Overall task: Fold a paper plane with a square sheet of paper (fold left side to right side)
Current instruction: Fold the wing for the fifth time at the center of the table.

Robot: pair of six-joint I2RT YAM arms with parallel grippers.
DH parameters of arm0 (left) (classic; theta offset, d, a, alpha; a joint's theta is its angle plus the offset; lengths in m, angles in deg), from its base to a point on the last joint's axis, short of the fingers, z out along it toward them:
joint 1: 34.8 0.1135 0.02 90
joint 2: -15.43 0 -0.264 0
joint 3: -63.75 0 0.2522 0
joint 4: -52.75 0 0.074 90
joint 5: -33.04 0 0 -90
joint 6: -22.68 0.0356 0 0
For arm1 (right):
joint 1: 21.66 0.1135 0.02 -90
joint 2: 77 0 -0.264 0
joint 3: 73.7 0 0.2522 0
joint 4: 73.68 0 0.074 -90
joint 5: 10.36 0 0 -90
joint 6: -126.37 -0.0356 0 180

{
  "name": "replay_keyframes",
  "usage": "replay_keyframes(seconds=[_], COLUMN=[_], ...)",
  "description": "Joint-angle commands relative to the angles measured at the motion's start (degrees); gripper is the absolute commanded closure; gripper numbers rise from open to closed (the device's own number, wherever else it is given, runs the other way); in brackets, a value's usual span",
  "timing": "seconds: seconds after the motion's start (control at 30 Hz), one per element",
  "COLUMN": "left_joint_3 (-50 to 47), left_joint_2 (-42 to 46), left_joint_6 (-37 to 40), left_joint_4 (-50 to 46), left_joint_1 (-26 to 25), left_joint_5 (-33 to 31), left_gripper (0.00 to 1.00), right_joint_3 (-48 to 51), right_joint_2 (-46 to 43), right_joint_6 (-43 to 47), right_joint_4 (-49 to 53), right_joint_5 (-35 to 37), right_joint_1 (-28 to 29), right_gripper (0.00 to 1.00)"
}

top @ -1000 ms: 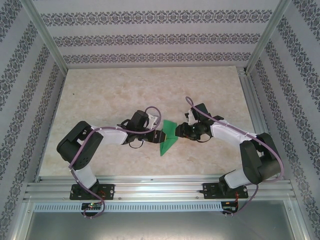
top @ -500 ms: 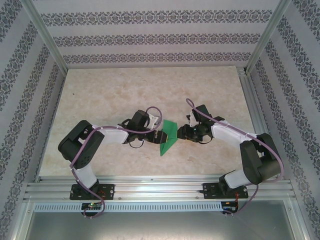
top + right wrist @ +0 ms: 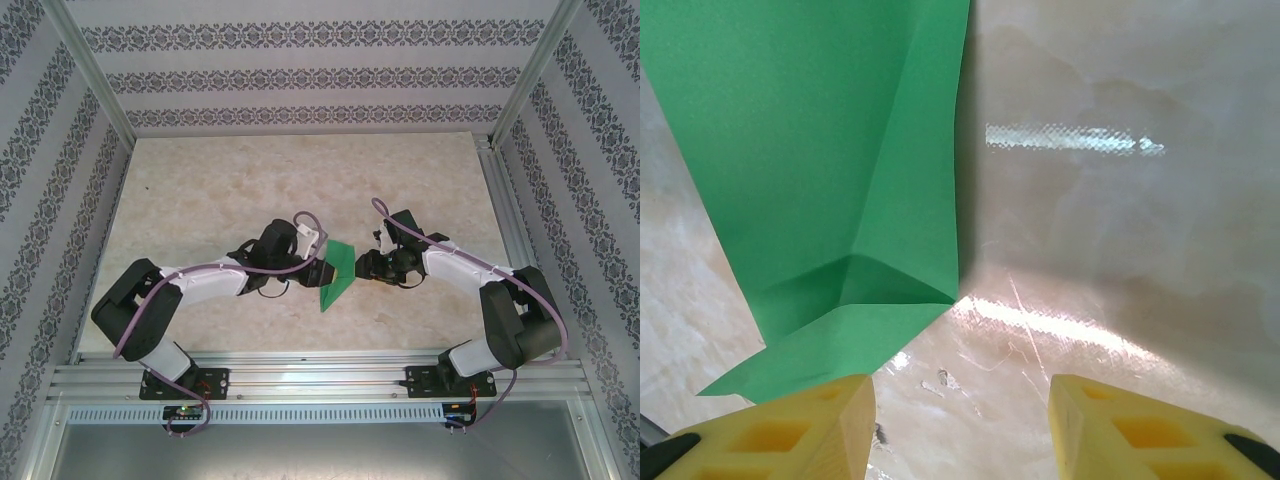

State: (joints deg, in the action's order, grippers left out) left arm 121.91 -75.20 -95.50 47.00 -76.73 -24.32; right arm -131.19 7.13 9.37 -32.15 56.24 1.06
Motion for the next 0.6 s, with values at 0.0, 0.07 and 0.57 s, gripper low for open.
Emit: replay_keyframes(seconds=[0.0, 0.07, 0.57], left_joint_3=[1.03, 1.55, 3.22], left_joint_2=[-0.84, -1.87, -7.85], left_joint_6=[-0.31, -0.13, 1.94], left_joint_4=[0.26, 0.21, -2.48], left_joint_1=[-2.42, -3.09, -3.04], left_joint_5=[2.19, 2.62, -3.85], left_gripper=[0.68, 0.69, 0.74], right_joint_3=[0.13, 0.13, 0.13], right_joint_2=[-1.18, -1.08, -1.41], right_joint_6=[0.95, 0.9, 0.2], right_joint_4=[0.88, 1.05, 1.62], right_joint_5=[1.69, 1.84, 1.78], right_joint_1=[-0.48, -0.48, -0.55], right_gripper=[0.51, 0.5, 0.52])
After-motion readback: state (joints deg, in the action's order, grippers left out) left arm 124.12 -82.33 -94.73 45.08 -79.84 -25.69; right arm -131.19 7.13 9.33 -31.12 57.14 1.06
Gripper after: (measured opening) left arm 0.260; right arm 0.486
